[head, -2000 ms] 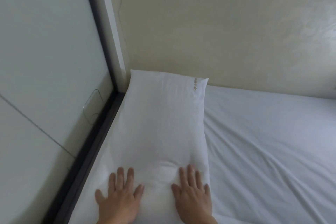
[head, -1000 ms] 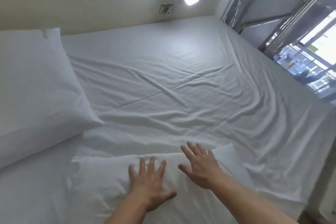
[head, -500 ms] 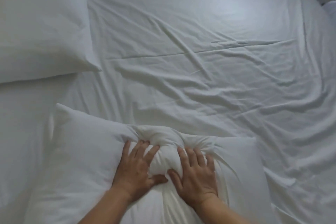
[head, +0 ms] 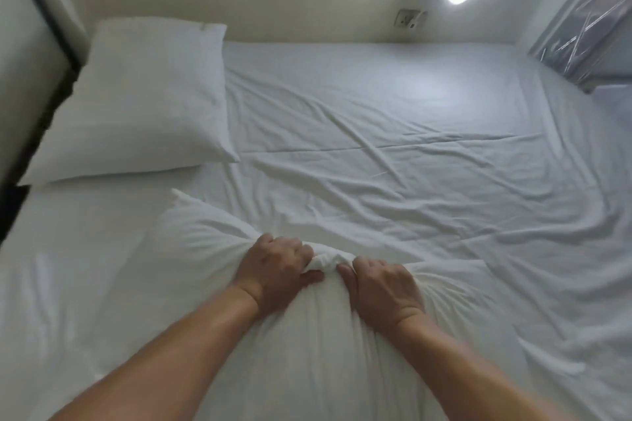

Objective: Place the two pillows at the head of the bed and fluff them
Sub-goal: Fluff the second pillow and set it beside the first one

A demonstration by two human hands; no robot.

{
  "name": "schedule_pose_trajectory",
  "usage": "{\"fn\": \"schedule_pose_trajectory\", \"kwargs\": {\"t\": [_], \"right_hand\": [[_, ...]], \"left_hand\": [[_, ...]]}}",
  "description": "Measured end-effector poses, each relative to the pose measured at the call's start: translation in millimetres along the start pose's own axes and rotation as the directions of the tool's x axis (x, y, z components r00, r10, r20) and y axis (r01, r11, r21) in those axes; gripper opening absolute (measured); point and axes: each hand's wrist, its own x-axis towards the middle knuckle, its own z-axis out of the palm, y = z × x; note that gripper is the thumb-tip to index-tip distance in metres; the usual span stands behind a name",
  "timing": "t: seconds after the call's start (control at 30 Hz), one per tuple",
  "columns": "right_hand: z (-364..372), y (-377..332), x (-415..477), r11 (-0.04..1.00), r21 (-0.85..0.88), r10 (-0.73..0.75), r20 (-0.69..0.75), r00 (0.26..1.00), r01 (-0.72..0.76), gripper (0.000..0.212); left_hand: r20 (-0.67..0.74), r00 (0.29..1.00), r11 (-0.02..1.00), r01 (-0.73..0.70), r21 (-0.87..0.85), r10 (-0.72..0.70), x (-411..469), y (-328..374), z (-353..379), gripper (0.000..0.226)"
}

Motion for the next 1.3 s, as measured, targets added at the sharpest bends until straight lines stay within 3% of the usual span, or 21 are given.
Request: {"fn": "schedule_pose_trajectory", "kwargs": {"t": [0.1,0.23,0.3,0.43,0.5,0.57,0.6,0.63,0.7,0.8,0.93,1.03,1.13,1.2,1.3], "right_hand": [[-57,-18,35,0.997,0.017,-0.076,-0.182,0.98,0.081,0.044],[-121,-48,96,0.988,-0.051,-0.153,-0.457,0.876,0.146,0.043],[-132,-67,91,0.974,-0.06,-0.218,-0.488,0.845,0.216,0.037],[-104,-95,15,0.865,-0.032,-0.475,-0.373,0.797,0.5,0.029],[-98,-102,0,0.835,0.026,-0.5,-0.382,0.777,0.55,0.029],[-98,-111,1,0.866,0.079,-0.423,-0.411,0.807,0.494,0.025],[-97,-114,2,0.901,0.097,-0.362,-0.371,0.855,0.423,0.022],[-94,-116,1,0.939,0.11,-0.287,-0.272,0.918,0.326,0.02],[-80,-106,1,0.988,0.096,-0.124,0.004,0.992,0.123,0.035],[-53,-77,0,0.997,0.071,0.002,0.297,0.955,-0.024,0.062],[-16,-80,-3,0.996,0.092,-0.033,0.506,0.862,-0.016,0.104],[17,-87,-6,0.997,0.073,-0.031,0.498,0.867,-0.007,0.119],[42,-83,-2,0.999,0.013,0.037,0.385,0.922,-0.045,0.12],[58,-88,-6,0.998,-0.031,0.069,0.272,0.96,-0.063,0.107],[80,-101,-17,0.998,-0.059,0.034,0.116,0.993,-0.027,0.066]], "left_hand": [[-0.149,0.986,0.997,-0.065,0.046,0.072,9,-18,-74,0.039],[-0.43,0.902,0.993,0.012,0.121,0.041,18,-50,-161,0.024],[-0.49,0.87,0.99,0.017,0.139,0.053,-11,-50,-174,0.011],[-0.302,0.951,0.991,-0.025,0.133,0.065,-111,-23,-136,0.013],[-0.261,0.965,0.998,-0.001,0.06,0.017,-137,-20,-131,0.017],[-0.313,0.947,0.996,0.086,0.04,-0.069,-138,-23,-134,0.017],[-0.33,0.933,0.985,0.165,0.043,-0.142,-136,-24,-136,0.018],[-0.328,0.917,0.965,0.258,0.049,-0.228,-132,-27,-136,0.02],[-0.193,0.873,0.878,0.47,0.087,-0.448,-129,-39,-126,0.028],[0.111,0.774,0.78,0.603,0.167,-0.623,-145,-67,-91,0.055],[0.383,0.703,0.784,0.612,0.101,-0.599,-143,-90,-52,0.098],[0.427,0.71,0.815,0.564,0.129,-0.559,-127,-95,-25,0.119],[0.373,0.753,0.839,0.512,0.186,-0.542,-121,-102,7,0.118],[0.313,0.789,0.848,0.48,0.226,-0.529,-119,-106,25,0.108],[0.226,0.852,0.873,0.419,0.25,-0.473,-119,-102,44,0.078]]}}
